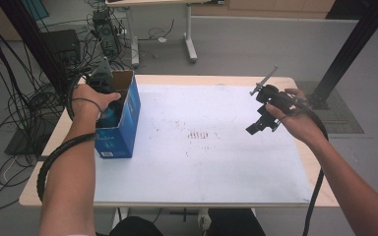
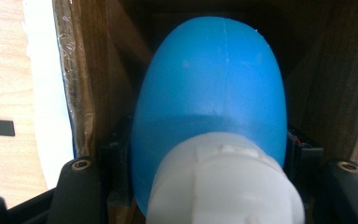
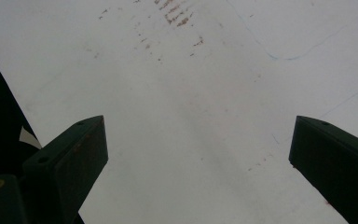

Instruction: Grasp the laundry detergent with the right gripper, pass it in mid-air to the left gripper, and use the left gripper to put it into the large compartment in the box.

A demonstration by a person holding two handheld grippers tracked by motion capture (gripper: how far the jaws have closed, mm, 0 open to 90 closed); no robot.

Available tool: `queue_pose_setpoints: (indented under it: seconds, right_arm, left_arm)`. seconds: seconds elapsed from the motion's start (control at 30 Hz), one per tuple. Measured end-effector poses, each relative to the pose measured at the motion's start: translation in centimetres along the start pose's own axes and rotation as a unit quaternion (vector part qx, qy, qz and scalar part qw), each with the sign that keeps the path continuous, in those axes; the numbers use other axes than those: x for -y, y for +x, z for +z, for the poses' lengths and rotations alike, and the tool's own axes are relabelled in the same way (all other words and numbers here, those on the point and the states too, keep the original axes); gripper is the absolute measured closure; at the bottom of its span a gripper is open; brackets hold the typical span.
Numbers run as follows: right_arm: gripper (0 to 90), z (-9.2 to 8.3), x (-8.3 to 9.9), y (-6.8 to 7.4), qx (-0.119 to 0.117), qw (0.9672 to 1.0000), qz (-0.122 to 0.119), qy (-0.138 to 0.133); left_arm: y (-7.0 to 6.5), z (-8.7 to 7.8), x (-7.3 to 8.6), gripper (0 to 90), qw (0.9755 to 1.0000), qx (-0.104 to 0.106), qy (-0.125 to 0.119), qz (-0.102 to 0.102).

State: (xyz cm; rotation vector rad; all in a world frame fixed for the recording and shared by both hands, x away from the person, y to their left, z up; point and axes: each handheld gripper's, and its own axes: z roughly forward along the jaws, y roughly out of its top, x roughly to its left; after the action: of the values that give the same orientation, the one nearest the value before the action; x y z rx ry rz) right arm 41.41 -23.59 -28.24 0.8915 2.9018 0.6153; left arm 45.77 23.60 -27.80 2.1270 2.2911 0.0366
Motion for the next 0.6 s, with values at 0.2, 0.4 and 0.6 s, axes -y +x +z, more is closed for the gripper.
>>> queue_pose_setpoints:
  seconds: [0.2,0.4,0.6]
  right_arm:
    - [4.4,0.06,-0.01,0.0,0.0,1.0,0.0,0.002]
    - [4.4,0.11,-0.15,0.06,0.0,1.0,-0.003,0.002]
    - [4.4,0.21,-0.21,0.1,-0.002,1.0,-0.004,0.002]
  left_arm:
    - [0.04,0.0,0.01,36.3,1.0,0.001,-0.001,-0.001]
    - [-0.02,0.01,0.01,36.3,1.0,0.0,-0.001,0.0]
    - [-0.07,0.01,0.02,36.3,1.0,-0.001,-0.001,0.0]
